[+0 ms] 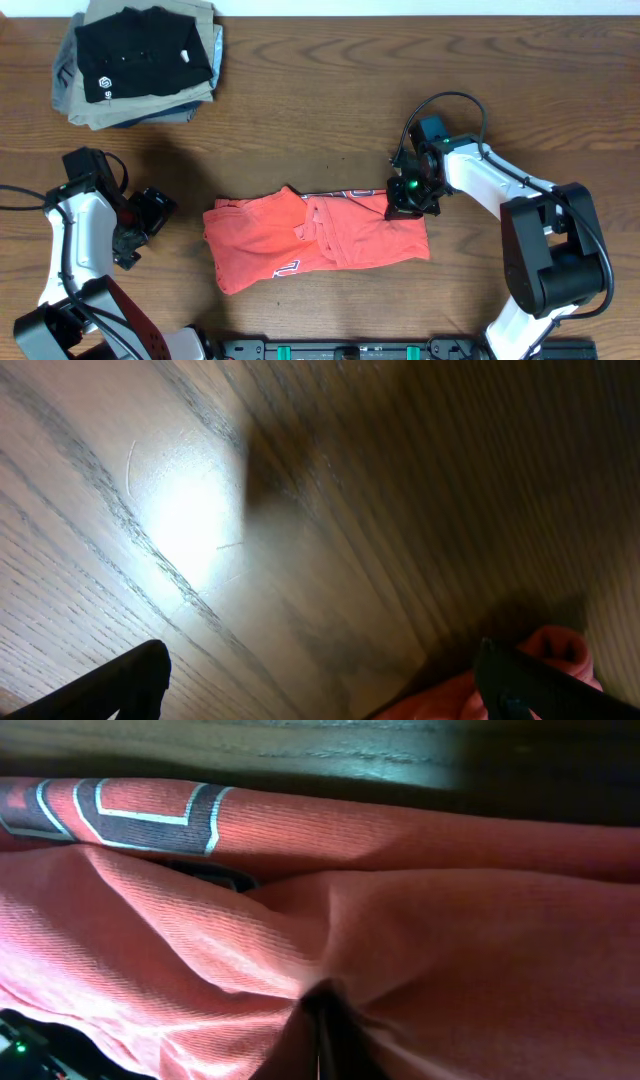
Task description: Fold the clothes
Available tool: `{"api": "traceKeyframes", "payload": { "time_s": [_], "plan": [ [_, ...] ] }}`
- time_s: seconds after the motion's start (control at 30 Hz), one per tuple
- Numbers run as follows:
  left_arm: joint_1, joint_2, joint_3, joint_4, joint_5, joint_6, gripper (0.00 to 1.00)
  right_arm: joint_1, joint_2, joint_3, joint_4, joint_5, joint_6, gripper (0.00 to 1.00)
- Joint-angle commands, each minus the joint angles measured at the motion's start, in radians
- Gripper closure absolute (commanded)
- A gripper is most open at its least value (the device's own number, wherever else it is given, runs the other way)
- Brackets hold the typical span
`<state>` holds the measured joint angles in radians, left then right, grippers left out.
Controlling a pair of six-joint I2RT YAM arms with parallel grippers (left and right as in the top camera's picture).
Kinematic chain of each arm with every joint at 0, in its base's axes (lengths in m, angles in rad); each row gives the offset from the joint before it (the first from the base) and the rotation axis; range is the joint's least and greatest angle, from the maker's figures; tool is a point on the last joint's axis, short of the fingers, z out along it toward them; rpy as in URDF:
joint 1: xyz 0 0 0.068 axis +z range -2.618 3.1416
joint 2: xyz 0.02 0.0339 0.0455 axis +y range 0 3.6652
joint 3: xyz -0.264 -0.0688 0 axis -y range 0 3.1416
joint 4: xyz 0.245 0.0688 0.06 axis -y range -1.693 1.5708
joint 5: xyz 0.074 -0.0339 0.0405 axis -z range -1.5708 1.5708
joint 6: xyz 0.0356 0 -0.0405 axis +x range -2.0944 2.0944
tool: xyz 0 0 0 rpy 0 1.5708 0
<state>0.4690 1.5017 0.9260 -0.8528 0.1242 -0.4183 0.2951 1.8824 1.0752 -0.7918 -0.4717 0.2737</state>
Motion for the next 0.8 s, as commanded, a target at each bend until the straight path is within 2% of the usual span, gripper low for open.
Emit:
{"api": "traceKeyframes", "payload": {
  "time_s": [0.0,0.17,0.37,0.47,0.6,0.77],
  "plan": [
    [-0.004,-0.002,-0.006,-0.002,-0.001,0.005,0.02,-0.011,-0.013,0.008,-0.018,0.080,0.013,0.99],
    [-0.004,-0.002,-0.006,-0.003,-0.001,0.005,0.02,-0.021,-0.119,0.048,-0.107,0.135,0.021,0.98],
    [-0.004,-0.002,-0.006,-0.002,-0.002,0.005,0.02,-0.015,-0.257,0.054,-0.228,0.130,0.019,0.86],
    [-0.004,-0.002,-0.006,-0.002,-0.002,0.005,0.02,0.015,-0.263,0.048,-0.282,0.131,0.013,0.85],
    [-0.004,-0.002,-0.006,-0.002,-0.001,0.005,0.02,0.066,-0.259,-0.019,-0.240,0.131,0.049,0.84],
    [-0.004,-0.002,-0.006,-0.002,-0.001,0.005,0.02,0.093,-0.259,-0.146,-0.106,0.132,0.124,0.81]
  ]
}}
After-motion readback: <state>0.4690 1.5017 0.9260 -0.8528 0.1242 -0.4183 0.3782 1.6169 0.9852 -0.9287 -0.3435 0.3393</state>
